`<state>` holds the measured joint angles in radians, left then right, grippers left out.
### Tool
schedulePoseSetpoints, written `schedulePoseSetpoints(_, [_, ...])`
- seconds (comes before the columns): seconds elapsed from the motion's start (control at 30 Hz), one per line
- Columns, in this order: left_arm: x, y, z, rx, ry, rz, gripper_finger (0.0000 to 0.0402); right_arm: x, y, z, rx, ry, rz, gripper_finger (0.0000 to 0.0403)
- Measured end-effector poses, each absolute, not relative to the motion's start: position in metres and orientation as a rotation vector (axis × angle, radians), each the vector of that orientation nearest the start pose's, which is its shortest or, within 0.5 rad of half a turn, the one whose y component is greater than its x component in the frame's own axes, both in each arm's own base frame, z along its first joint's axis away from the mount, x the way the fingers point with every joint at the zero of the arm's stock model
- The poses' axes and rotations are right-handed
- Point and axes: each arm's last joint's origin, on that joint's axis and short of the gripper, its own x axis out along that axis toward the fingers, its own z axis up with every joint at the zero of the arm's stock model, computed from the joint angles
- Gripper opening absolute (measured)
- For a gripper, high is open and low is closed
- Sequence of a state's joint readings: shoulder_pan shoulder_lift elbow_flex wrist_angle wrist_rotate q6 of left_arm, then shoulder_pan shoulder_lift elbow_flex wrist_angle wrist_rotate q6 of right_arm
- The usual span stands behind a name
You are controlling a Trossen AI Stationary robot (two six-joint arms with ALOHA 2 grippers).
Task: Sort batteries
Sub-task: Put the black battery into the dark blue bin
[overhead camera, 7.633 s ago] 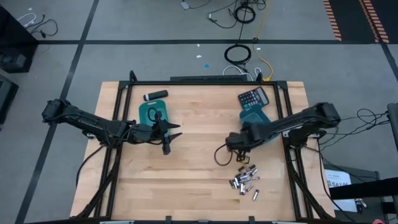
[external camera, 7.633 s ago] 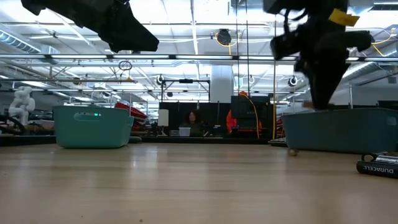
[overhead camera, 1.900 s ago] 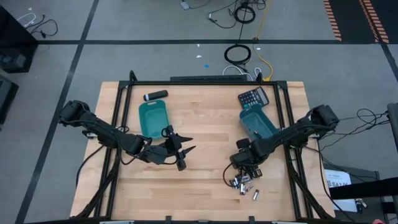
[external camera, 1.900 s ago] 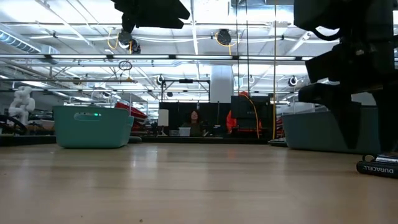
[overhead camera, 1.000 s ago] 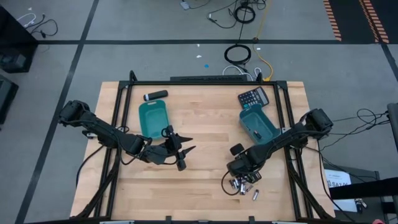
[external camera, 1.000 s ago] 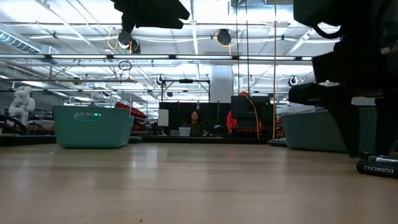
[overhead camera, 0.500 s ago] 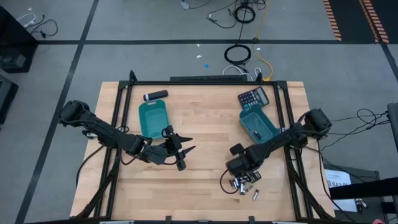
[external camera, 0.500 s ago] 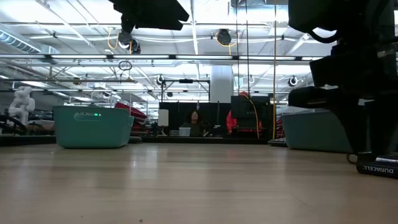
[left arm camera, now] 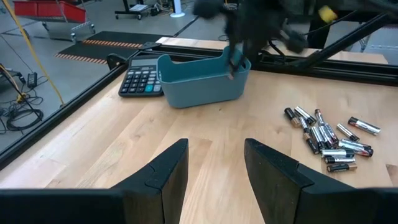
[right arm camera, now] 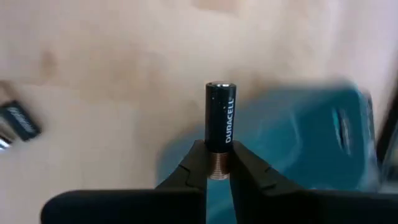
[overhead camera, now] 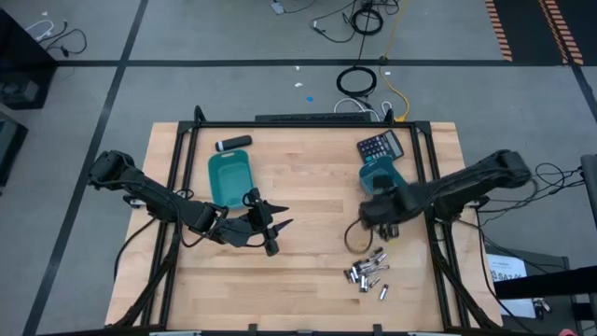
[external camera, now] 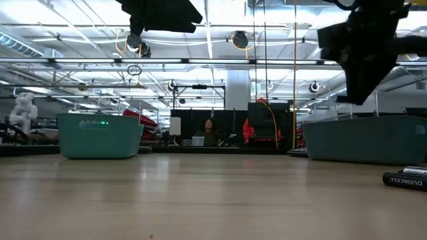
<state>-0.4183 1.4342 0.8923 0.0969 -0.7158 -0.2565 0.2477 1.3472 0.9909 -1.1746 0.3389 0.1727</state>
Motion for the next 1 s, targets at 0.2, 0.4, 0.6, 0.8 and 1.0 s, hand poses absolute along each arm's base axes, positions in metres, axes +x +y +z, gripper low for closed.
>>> schedulePoseSetpoints(0.2, [0.287,-0.107,0.252,-0.013,0.334,0.337,0.0169,0.184,0.010,0.250,-0.054,1.473,-0.406,0.0025])
schedulePoseSetpoints(0.4, [0.287,-0.107,0.252,-0.013,0.335,0.336,0.0169,0.183,0.002,0.247,-0.017,1.466,-0.444,0.0093])
schedulePoseSetpoints(0.6, [0.287,-0.107,0.251,-0.014,0.338,0.328,0.0169,0.184,0.002,0.246,-0.018,1.472,-0.442,0.0150])
schedulePoseSetpoints(0.8, [0.287,-0.107,0.251,-0.014,0.338,0.327,0.0169,0.194,0.018,0.248,0.100,1.374,-0.237,0.0169])
schedulePoseSetpoints(1.0, [0.287,-0.107,0.251,-0.013,0.339,0.326,0.0169,0.213,0.064,0.229,-0.043,1.366,-0.013,0.0166])
